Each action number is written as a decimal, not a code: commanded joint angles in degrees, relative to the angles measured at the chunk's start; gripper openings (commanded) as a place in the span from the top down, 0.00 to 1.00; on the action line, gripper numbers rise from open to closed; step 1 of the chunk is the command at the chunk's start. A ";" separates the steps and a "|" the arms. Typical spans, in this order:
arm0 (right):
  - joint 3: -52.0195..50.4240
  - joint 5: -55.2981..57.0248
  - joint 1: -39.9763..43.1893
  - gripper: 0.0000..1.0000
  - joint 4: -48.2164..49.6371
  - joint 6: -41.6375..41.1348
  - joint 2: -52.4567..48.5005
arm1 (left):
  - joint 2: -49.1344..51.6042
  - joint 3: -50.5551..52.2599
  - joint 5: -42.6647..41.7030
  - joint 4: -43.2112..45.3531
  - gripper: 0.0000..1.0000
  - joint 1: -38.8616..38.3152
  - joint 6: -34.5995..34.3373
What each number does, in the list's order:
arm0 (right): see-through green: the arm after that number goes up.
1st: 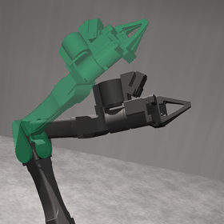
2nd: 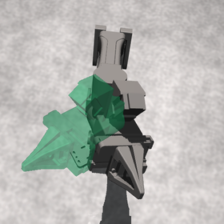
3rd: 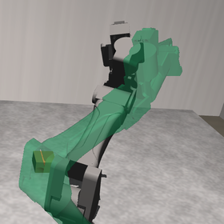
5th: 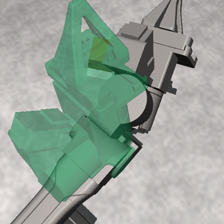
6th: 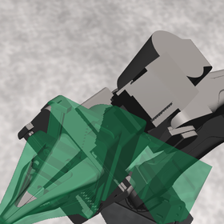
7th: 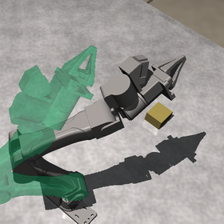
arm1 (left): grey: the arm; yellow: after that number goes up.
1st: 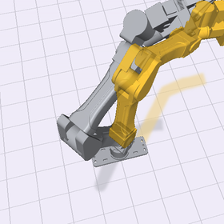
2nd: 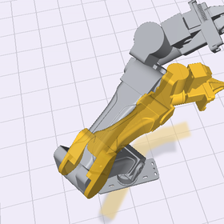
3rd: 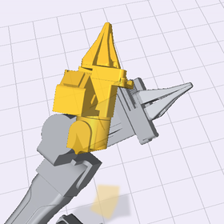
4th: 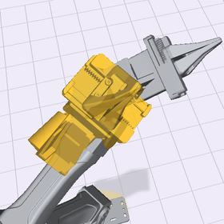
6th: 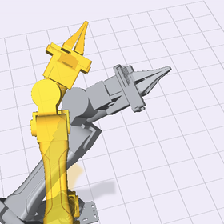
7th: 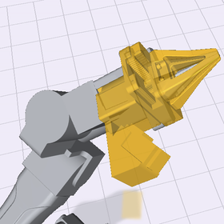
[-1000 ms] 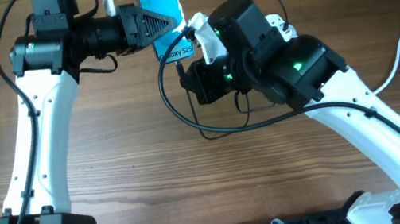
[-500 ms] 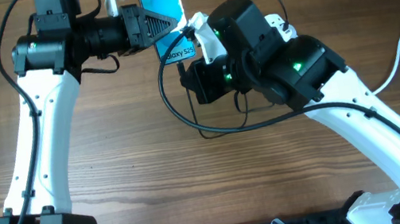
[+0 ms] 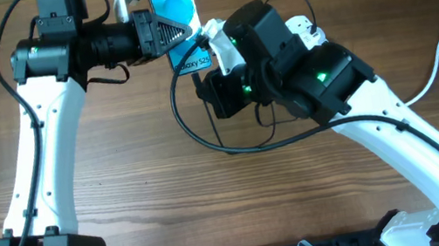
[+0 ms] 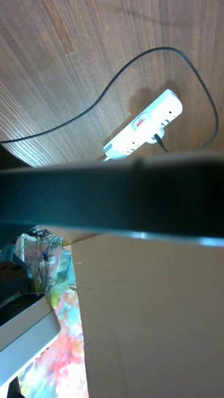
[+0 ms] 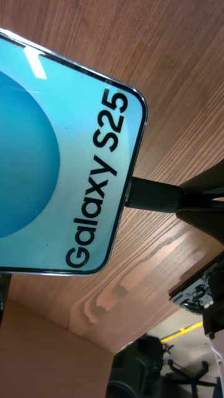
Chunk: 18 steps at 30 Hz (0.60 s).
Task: Plug charger to phone and switch on socket
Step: 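Push the USB-C plug up into the phone's port with the right gripper, then lower the connected phone onto the table with both grippers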
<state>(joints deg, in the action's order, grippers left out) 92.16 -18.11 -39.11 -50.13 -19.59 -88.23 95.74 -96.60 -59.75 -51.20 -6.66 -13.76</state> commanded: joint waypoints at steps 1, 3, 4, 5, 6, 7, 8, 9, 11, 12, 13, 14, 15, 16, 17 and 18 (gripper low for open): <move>1.31 4.83 1.05 0.91 4.50 1.55 -0.72 | 0.07 0.26 -3.58 -2.45 0.96 -1.51 1.57; 1.31 4.83 1.05 0.87 4.11 1.55 -0.72 | 0.04 0.26 -2.82 -2.45 0.96 -1.51 1.57; 1.31 4.81 1.05 0.82 3.82 1.51 -0.72 | 0.04 0.26 -1.51 -2.49 0.96 -1.51 1.57; 1.31 4.79 1.05 0.78 3.30 1.38 -0.72 | 0.07 0.26 -0.39 -2.67 0.96 -1.51 1.57; 1.31 4.76 1.05 0.73 2.89 1.36 -0.72 | 0.07 0.28 0.39 -2.82 0.96 -1.49 1.55; 1.31 4.76 1.05 0.66 2.25 1.18 -0.72 | 0.07 0.28 1.62 -2.95 0.96 -1.51 1.57; 1.31 4.76 1.05 0.61 1.86 0.94 -0.72 | 0.07 0.28 2.56 -3.10 0.96 -1.51 1.55; 1.31 5.01 1.07 0.46 0.98 0.09 -0.72 | 0.07 0.28 4.39 -3.56 0.96 -1.51 1.57; 1.31 7.93 1.11 0.31 -1.18 -2.73 -0.72 | 0.33 0.28 10.01 -5.16 0.96 -1.53 1.57; 1.31 9.79 1.11 0.27 -2.23 -3.93 -0.72 | 0.79 0.28 14.67 -6.73 0.96 -1.79 1.57; 1.31 11.56 1.11 0.23 -3.13 -4.94 -0.72 | 1.36 0.28 17.88 -8.24 0.96 -2.10 1.57; 1.31 13.18 1.18 0.16 -4.00 -5.68 -0.72 | 2.32 0.42 20.90 -9.75 0.96 -2.62 1.60; 1.31 14.58 1.33 0.12 -4.87 -6.47 -0.72 | 3.37 1.11 22.03 -10.19 0.96 -3.28 1.62; 1.31 15.37 1.53 0.06 -5.49 -7.54 -0.72 | 4.48 2.05 22.14 -9.97 0.96 -3.89 1.62; 1.31 15.89 1.79 0.00 -6.08 -8.41 -0.72 | 5.57 2.80 22.14 -9.60 0.96 -4.35 1.62; 1.31 16.52 2.16 0.01 -6.67 -9.49 -0.72 | 6.73 3.45 22.16 -9.07 0.96 -4.83 1.62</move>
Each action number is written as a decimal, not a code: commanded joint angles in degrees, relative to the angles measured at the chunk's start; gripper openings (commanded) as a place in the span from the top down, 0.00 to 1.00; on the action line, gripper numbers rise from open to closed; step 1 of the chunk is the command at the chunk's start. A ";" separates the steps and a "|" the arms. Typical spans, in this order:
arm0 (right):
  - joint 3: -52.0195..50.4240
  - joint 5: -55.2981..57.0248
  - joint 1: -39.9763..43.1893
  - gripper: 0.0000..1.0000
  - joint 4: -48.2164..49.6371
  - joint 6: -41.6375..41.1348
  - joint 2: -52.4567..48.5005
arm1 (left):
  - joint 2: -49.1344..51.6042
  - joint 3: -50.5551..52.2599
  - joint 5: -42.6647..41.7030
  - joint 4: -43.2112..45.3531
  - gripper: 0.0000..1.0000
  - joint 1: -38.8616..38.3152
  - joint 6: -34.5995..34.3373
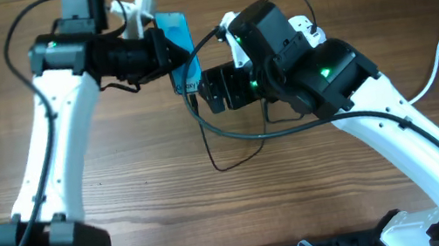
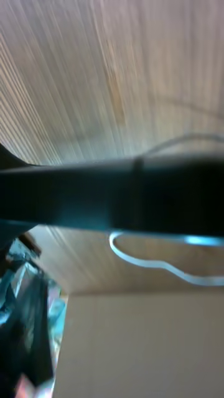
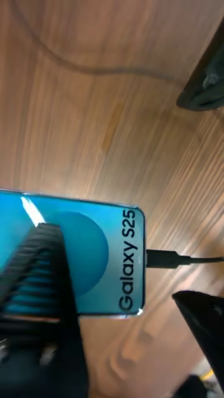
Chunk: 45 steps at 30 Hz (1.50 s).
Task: Plug charger to phone and switch on socket
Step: 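Lower the connected phone onto the table with both grippers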
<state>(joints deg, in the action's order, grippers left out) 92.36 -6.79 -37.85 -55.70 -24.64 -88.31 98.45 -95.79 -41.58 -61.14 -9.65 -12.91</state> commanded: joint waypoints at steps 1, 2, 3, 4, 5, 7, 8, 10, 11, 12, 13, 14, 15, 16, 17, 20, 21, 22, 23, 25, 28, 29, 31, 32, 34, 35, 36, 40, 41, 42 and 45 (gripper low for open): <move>1.11 5.70 1.25 0.00 -1.77 -5.05 -0.63 | 5.57 3.34 4.00 1.73 0.96 -2.27 0.74; 1.11 6.99 1.68 0.00 -2.93 -5.55 -0.63 | 7.21 3.85 3.98 2.38 0.96 -2.60 0.74; 1.09 9.97 2.47 0.00 -5.35 -5.53 -0.63 | 9.70 4.07 3.96 2.58 0.96 -3.02 0.72; 1.01 12.37 3.04 0.00 -7.08 -5.55 -0.63 | 11.21 4.07 3.93 2.49 0.96 -3.23 0.72; 0.98 14.03 3.50 0.00 -8.35 -5.53 -0.63 | 12.46 4.07 3.96 2.49 0.96 -3.39 0.74; 0.94 15.39 4.55 0.00 -10.25 -5.51 -0.63 | 14.45 4.07 3.93 2.86 0.96 -3.67 0.74; 0.94 15.37 5.07 0.00 -10.71 -5.55 -0.63 | 15.67 4.07 3.96 3.23 0.96 -3.87 0.74; 0.94 14.23 6.38 0.00 -11.26 -5.55 -0.63 | 18.01 4.09 3.93 4.46 0.96 -4.39 0.72; 0.94 13.73 6.64 0.00 -11.23 -5.53 -0.63 | 18.88 4.09 3.61 4.90 0.96 -4.66 0.70; 0.94 13.31 6.75 0.00 -11.19 -5.53 -0.63 | 19.63 4.09 2.93 5.33 0.96 -4.90 0.72; 0.94 13.18 6.75 0.00 -11.17 -5.51 -0.63 | 20.35 4.09 2.12 5.95 0.96 -5.29 0.72; 0.94 13.18 6.75 0.00 -11.21 -5.53 -0.74 | 20.90 4.09 1.99 6.38 0.96 -5.66 0.70; 0.90 13.18 6.75 0.00 -11.23 -5.53 -0.76 | 21.57 4.09 2.01 7.02 0.96 -6.29 0.70; 0.70 13.18 6.75 0.00 -11.23 -5.53 -0.85 | 22.32 4.09 2.01 7.80 0.96 -6.86 0.68; 0.24 13.18 6.75 0.00 -11.15 -5.53 -0.85 | 22.91 4.09 2.05 8.46 0.96 -7.32 0.70; -1.33 13.18 6.75 0.00 -11.17 -5.53 -0.85 | 23.89 4.09 2.49 10.58 0.96 -7.80 0.68; -2.12 13.16 6.75 0.00 -11.17 -5.53 -0.85 | 24.04 4.09 2.49 11.67 0.96 -7.82 0.68; -2.86 13.16 6.75 0.00 -11.15 -5.53 -0.85 | 24.11 4.09 2.49 12.66 0.96 -7.82 0.68; -3.80 13.16 6.75 0.00 -11.10 -5.57 -0.85 | 24.15 4.09 2.62 13.79 0.96 -7.82 0.68; -4.92 12.94 6.75 0.00 -10.97 -5.60 -0.85 | 24.26 4.09 3.63 14.75 0.96 -7.85 0.35; -5.75 12.81 6.75 0.01 -10.27 -5.57 -0.85 | 24.63 4.09 3.93 14.99 0.95 -7.89 0.20; -5.75 12.72 6.75 0.01 -10.10 -5.57 -0.85 | 24.83 4.09 4.33 14.99 0.96 -7.89 0.07; -5.75 11.80 6.75 0.01 -9.51 -5.81 -0.85 | 25.92 4.09 4.63 15.04 0.96 -7.89 0.02; -5.75 11.17 6.75 0.01 -9.38 -5.79 -0.85 | 26.43 4.09 4.63 15.06 0.96 -7.89 -0.57; -5.75 10.78 6.75 0.01 -9.31 -5.77 -0.85 | 27.54 4.09 4.61 15.15 0.96 -7.89 -1.70; -5.75 10.78 6.75 0.00 -9.40 -5.73 -0.85 | 28.33 4.09 4.63 15.34 0.96 -8.11 -1.66; -5.75 10.78 6.75 0.01 -9.38 -5.73 -0.85 | 28.33 4.09 4.63 15.41 0.95 -8.11 -1.66; -5.75 10.51 6.75 0.01 -9.31 -5.75 -0.85 | 28.33 4.09 6.62 15.74 0.94 -8.15 -1.66; -5.75 10.08 6.75 0.01 -9.33 -5.70 -0.85 | 28.35 4.09 7.02 15.76 0.94 -8.24 -1.66; -5.77 9.64 6.75 0.01 -9.31 -5.75 -0.85 | 28.41 4.09 7.63 15.80 0.94 -8.26 -1.66; -5.75 9.68 6.75 0.02 -9.27 -5.70 -0.85 | 28.57 4.09 8.57 15.78 0.92 -8.26 -1.66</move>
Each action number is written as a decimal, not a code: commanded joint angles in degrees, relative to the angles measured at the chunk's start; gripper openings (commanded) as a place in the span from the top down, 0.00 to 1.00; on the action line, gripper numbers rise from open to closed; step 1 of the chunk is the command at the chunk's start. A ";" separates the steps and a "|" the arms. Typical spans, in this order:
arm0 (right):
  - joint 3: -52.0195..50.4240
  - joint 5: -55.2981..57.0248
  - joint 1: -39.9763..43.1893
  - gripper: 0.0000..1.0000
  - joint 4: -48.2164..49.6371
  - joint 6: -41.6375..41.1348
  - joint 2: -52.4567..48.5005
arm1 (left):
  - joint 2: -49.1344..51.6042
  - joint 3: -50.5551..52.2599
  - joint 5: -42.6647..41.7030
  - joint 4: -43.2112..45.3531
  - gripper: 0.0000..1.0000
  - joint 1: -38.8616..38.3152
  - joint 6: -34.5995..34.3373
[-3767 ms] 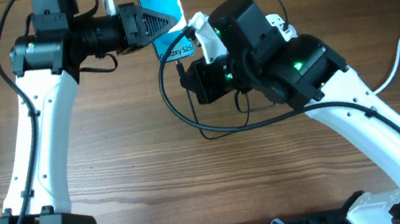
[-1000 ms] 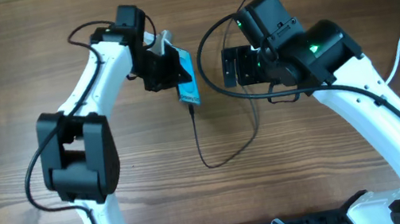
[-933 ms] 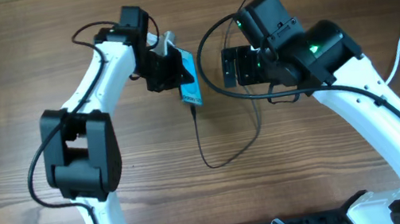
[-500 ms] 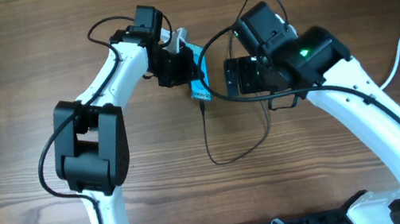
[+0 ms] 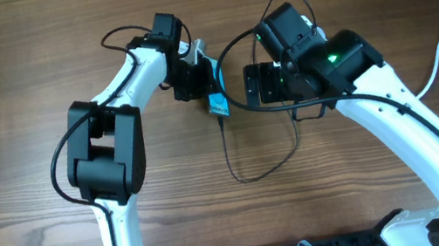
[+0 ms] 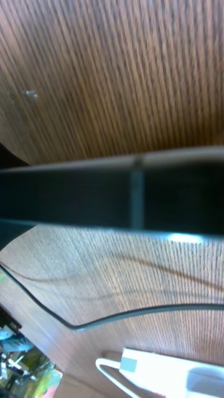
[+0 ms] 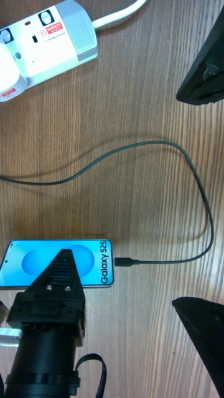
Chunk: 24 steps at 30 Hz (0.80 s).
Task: Plug charger to phone and switch on socket
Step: 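Lower the connected phone onto the table with both grippers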
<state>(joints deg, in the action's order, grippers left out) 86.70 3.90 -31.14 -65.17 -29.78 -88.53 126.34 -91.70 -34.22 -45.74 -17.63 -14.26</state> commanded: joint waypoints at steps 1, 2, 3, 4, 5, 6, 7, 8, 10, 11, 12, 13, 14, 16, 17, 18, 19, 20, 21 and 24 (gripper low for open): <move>-0.09 -1.03 0.04 0.01 0.17 -0.57 -0.63 | 0.85 0.00 1.95 0.35 0.92 -0.28 -0.28; -0.09 -1.03 0.04 0.01 0.15 -0.59 -0.63 | 0.98 0.04 2.43 0.31 0.91 -0.28 -0.31; -0.09 -1.03 0.04 0.01 0.17 -0.59 -0.63 | 1.14 0.39 2.45 0.48 0.91 -0.26 -0.31; -0.09 -1.05 0.04 0.01 0.15 -0.59 -0.63 | 1.18 0.87 2.45 0.83 0.91 -0.26 -0.31; -0.09 -1.33 0.04 0.01 0.17 -0.59 -0.63 | 1.20 1.55 2.45 1.29 0.91 -0.26 -0.31; -0.09 -1.68 0.04 0.01 0.20 -0.61 -0.63 | 1.20 2.14 2.45 1.60 0.91 -0.26 -0.31; -0.09 -2.19 0.04 0.01 0.31 -0.59 -0.63 | 1.20 2.75 2.45 1.90 0.90 -0.28 -0.31; -0.09 -2.34 0.04 0.01 0.57 -0.61 -0.63 | 1.20 3.06 2.49 1.88 0.89 -0.26 -0.31; -0.09 -2.54 0.04 0.01 0.83 -0.59 -0.63 | 1.20 3.43 3.13 1.81 0.84 -0.26 -0.31; -0.11 -2.54 0.04 0.01 0.85 -0.59 -0.63 | 1.20 3.45 3.56 1.70 0.79 -0.26 -0.31; -0.09 -2.54 0.04 0.01 0.85 -0.61 -0.63 | 1.20 3.48 3.91 1.68 0.75 -0.26 -0.31; -0.09 -2.58 0.04 0.01 0.83 -0.59 -0.63 | 1.20 3.48 4.02 1.66 0.71 -0.26 -0.31; -0.09 -2.73 0.04 0.01 0.81 -0.55 -0.63 | 1.20 3.48 4.11 1.66 0.69 -0.26 -0.31; -0.09 -2.75 0.04 0.01 0.79 -0.57 -0.63 | 1.20 3.48 4.37 1.62 0.68 -0.26 -0.31; -0.09 -2.78 0.04 0.01 0.79 -0.59 -0.63 | 1.20 3.48 4.46 1.57 0.68 -0.26 -0.31; -0.09 -2.97 0.04 0.01 0.79 -0.59 -0.63 | 1.20 3.48 4.79 1.36 0.64 -0.26 -0.31; -0.09 -3.15 0.04 0.01 0.79 -0.57 -0.63 | 1.20 3.48 5.22 1.14 0.58 -0.26 -0.31; -0.09 -3.17 0.04 0.01 0.79 -0.59 -0.63 | 1.20 3.48 5.90 0.72 0.57 -0.26 -0.31; -0.09 -3.19 0.04 0.01 0.79 -0.61 -0.63 | 1.20 3.48 6.75 0.28 0.57 -0.26 -0.31; -0.09 -3.61 0.04 0.01 0.83 -0.61 -0.63 | 1.20 3.48 8.68 -1.05 0.57 -0.26 -0.28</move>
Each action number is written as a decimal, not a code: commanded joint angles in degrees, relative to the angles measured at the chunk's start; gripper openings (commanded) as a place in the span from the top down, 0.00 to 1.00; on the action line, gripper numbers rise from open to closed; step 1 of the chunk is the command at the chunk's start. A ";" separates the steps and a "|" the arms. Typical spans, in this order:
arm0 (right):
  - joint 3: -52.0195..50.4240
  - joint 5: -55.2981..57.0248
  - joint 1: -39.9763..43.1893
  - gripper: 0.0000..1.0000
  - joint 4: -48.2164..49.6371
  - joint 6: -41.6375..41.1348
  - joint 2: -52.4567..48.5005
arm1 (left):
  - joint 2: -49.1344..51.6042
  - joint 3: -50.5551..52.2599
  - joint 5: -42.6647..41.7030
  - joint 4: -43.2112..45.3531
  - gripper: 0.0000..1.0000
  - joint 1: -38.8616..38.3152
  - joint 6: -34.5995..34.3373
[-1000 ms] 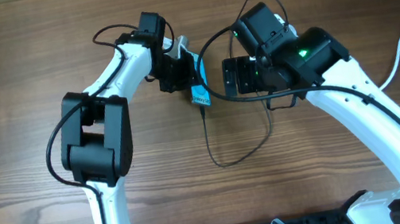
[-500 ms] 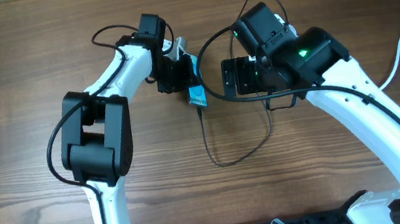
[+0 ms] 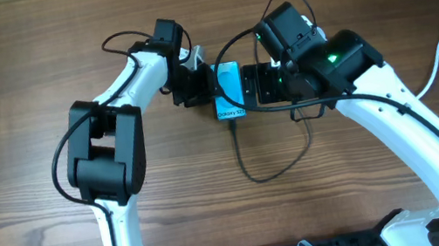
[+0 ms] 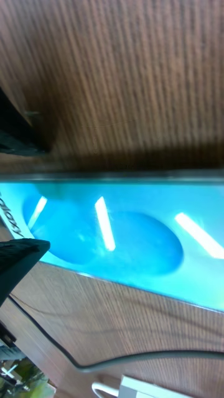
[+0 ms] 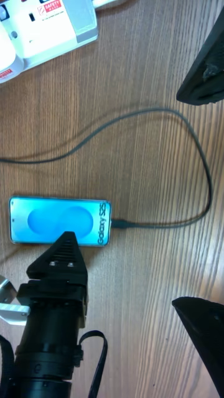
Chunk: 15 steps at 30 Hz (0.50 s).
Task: Plug charger to phone and switch on socket
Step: 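Lower the connected phone onto the table with both grippers, then release the phone and move the right gripper to the power strip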
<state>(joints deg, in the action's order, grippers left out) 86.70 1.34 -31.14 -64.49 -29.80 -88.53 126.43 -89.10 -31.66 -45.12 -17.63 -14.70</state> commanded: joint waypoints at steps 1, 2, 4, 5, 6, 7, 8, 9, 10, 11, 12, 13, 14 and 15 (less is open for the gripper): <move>-0.09 -1.03 0.04 0.01 0.13 -0.57 -0.63 | 1.11 0.87 6.97 -2.25 0.57 -0.26 0.15; -0.11 -1.01 0.04 0.01 0.13 -0.55 -0.63 | 1.11 0.87 7.50 -2.60 0.55 -0.26 0.15; -0.09 -0.96 0.04 0.01 0.09 -0.26 -0.63 | 1.07 0.85 7.98 -3.39 0.46 -0.20 0.15; -0.09 -1.07 0.15 0.00 -0.02 0.35 -0.63 | 0.79 0.76 7.98 -4.17 0.34 -0.09 0.15; -0.09 -1.92 0.42 0.00 0.09 2.43 -0.63 | 0.37 0.57 8.02 -4.98 0.18 0.13 0.13; -0.09 -2.43 0.90 0.00 0.13 3.67 -0.63 | -0.20 0.35 8.04 -5.57 0.00 0.31 -0.17; -0.09 -2.54 1.70 0.00 0.11 4.35 -0.63 | -1.03 0.13 8.70 -6.14 0.00 0.52 -1.03; -0.09 -2.47 2.93 0.00 -0.04 4.50 -0.63 | -2.19 -0.02 9.31 -6.43 0.00 0.76 -1.22; -0.09 -2.51 4.50 0.00 -0.13 4.96 -0.63 | -3.74 -0.07 9.81 -6.62 0.00 0.98 -1.20; -0.09 -2.62 6.78 0.00 -0.33 5.46 -0.63 | -5.60 -0.07 10.49 -6.75 0.00 1.16 -1.20; -0.09 -2.91 9.44 0.00 -0.57 5.95 -0.63 | -8.57 -0.07 11.91 -6.88 0.00 1.29 -1.22; -0.09 -2.93 11.67 0.00 -0.81 5.99 -0.63 | -10.73 -0.07 13.00 -6.88 0.00 1.29 -1.22; -0.09 -2.80 14.03 0.00 -0.90 6.03 -0.63 | -13.05 -0.07 14.38 -6.80 0.00 1.29 -1.44; -0.09 -2.47 16.35 0.01 -0.57 6.08 -0.63 | -15.30 -0.07 16.46 -6.58 0.00 1.29 -2.56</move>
<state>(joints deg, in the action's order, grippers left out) 86.70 -1.41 -21.61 -65.04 -25.45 -88.55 120.95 -89.06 -22.57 -52.07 -16.80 -15.59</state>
